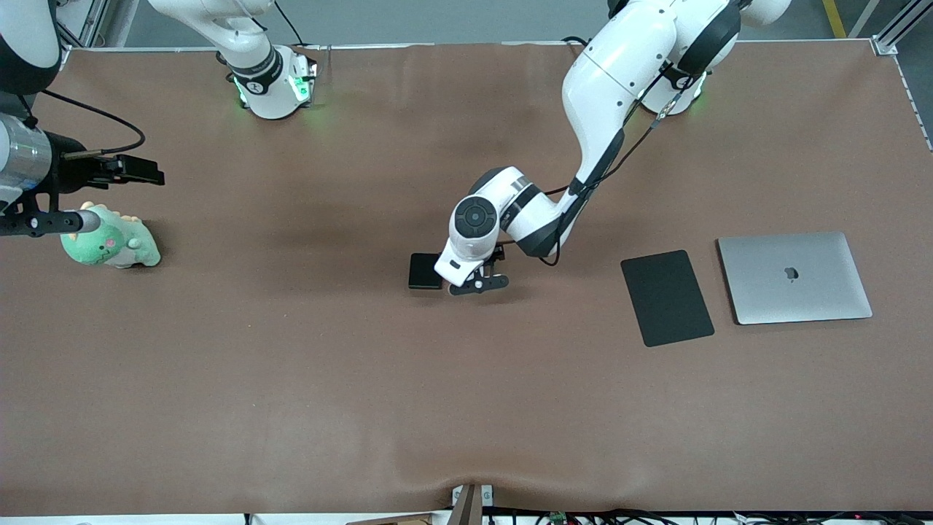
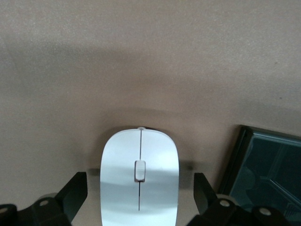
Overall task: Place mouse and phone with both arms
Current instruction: 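Lower the left gripper and close it on the white mouse, then carry the mouse to the pad while the right gripper reaches the phone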
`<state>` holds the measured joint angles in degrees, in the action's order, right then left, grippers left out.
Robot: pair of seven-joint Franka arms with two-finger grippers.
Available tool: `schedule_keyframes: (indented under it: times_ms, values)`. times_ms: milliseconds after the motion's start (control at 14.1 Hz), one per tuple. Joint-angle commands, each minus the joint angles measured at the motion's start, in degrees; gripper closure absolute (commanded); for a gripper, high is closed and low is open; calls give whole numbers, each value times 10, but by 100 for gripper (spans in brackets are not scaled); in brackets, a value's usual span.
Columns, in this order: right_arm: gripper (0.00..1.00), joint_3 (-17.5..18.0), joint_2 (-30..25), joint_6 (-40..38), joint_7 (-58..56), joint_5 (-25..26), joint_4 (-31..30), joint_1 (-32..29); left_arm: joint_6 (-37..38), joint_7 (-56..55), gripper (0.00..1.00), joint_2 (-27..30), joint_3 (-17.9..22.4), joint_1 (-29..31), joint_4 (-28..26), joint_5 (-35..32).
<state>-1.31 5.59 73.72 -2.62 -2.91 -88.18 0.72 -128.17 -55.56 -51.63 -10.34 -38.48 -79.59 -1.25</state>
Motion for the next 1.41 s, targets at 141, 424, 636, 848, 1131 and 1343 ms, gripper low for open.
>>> schedule_keyframes:
  times_ms: [141,424,636,848,1131,1343]
  values:
    - [0,6,6,-10,-2,-7,7,-11,0,-21,37,-5,4,-3,11,-9]
    - [0,5,14,-11,-2,-7,6,-12,17,-23,100,2,4,-4,11,-7]
    - [0,5,22,-27,-1,-7,6,-12,28,-22,100,14,5,2,15,-12]
    - [0,5,29,-45,4,-7,6,-7,54,-16,100,55,29,13,15,-24]
    - [0,6,45,-39,3,-9,10,-5,138,4,100,131,30,68,12,-39]
    - [0,8,55,-20,3,-15,9,9,180,71,100,177,29,123,11,-43]
